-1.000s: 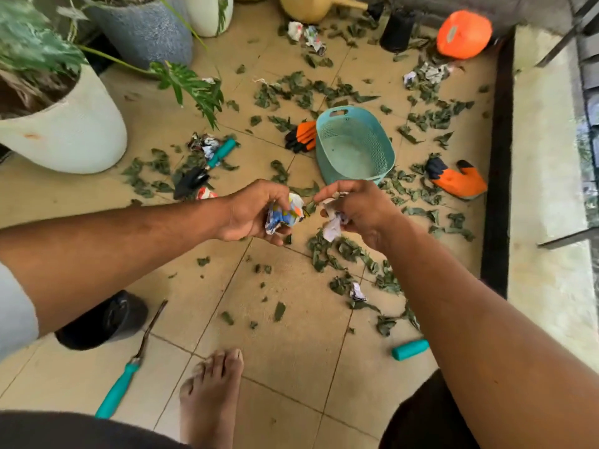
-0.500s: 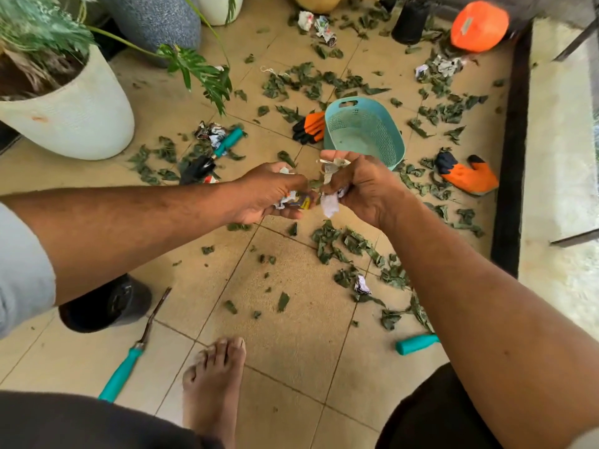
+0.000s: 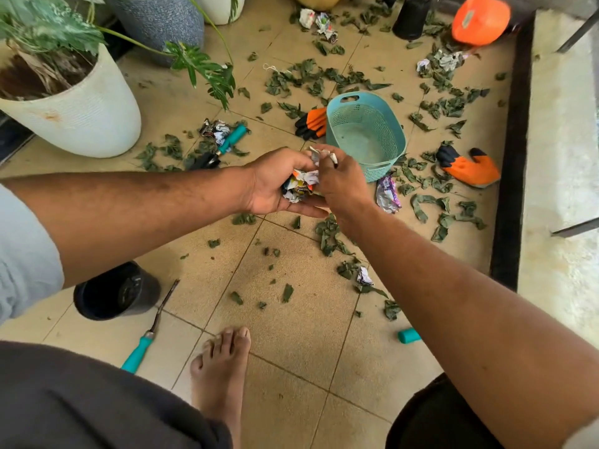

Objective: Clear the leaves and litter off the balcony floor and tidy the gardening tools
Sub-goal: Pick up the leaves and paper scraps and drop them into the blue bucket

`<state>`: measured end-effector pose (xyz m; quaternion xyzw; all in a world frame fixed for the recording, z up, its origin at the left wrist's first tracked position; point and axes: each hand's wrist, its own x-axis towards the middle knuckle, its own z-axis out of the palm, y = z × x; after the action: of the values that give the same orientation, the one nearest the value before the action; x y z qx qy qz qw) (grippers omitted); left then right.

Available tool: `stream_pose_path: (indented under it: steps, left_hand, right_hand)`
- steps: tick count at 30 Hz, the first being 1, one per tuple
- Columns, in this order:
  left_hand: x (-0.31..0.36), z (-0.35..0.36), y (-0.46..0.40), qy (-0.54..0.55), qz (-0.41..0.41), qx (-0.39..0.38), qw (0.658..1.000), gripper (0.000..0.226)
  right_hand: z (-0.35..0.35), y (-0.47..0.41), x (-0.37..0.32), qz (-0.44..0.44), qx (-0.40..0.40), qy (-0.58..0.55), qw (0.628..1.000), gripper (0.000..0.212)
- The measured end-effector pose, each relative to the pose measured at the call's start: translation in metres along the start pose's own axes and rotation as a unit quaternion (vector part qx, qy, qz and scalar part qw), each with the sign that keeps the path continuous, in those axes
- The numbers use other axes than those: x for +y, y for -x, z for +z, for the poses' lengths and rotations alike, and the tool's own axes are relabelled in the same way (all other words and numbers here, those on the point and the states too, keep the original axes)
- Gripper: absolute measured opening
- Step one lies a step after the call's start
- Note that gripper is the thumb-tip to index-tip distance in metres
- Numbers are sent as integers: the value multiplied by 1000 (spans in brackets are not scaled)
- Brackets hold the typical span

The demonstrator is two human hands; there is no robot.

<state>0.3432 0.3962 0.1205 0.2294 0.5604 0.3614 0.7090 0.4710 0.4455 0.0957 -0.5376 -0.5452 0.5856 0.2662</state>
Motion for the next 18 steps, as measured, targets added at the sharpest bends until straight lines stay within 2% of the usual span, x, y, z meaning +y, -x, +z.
stream_pose_path:
  steps: [2,4,5,7,9,11,12,13,14,15,16,17,18]
  left_hand:
    - [12,1,4,12,8,14,1000,33]
    - [26,6,8,-16,44,5,999,32]
    - [15,-7,-2,6,38,17,999,33]
    - [-13,-40,-28,0,-49,110,993,37]
    - [-141,-38,-29,-19,-140,100,985,59]
    - [-278,-33,0,-203,-195,181,942,91]
    - [-317,-24,22,-216,-205,196,934,100]
    - [-325,-13,45,-260,-190,180,930,105]
    - [-296,1,62,-287,-167,192,923,108]
    - [-300,-22,48,-285,-141,186,930,110]
    - [-303,-31,54,-248,-158,218,931,111]
    - [-312,-45,64,-251,-134,220,933,113]
    - [-326,-42,73,-238,-157,229,931,113]
  right_hand:
    - [11,6,2,-7,-12,35,999,40]
    - [18,7,4,3,-34,74,997,65]
    - [20,7,6,3,-49,103,993,73]
    - [22,10,8,2,-93,162,982,74]
    - [21,10,14,-1,-137,196,971,75]
    - [23,12,23,-16,-171,187,967,82]
    - [24,14,30,-29,-177,186,966,81]
    - [25,14,40,-42,-169,206,963,75]
    - [27,14,52,-62,-163,241,955,66]
    - [28,12,67,-83,-163,282,942,55]
    - [31,12,82,-92,-182,318,926,45]
    - [33,12,101,-84,-220,351,906,39]
    - [35,13,120,-56,-272,381,882,36]
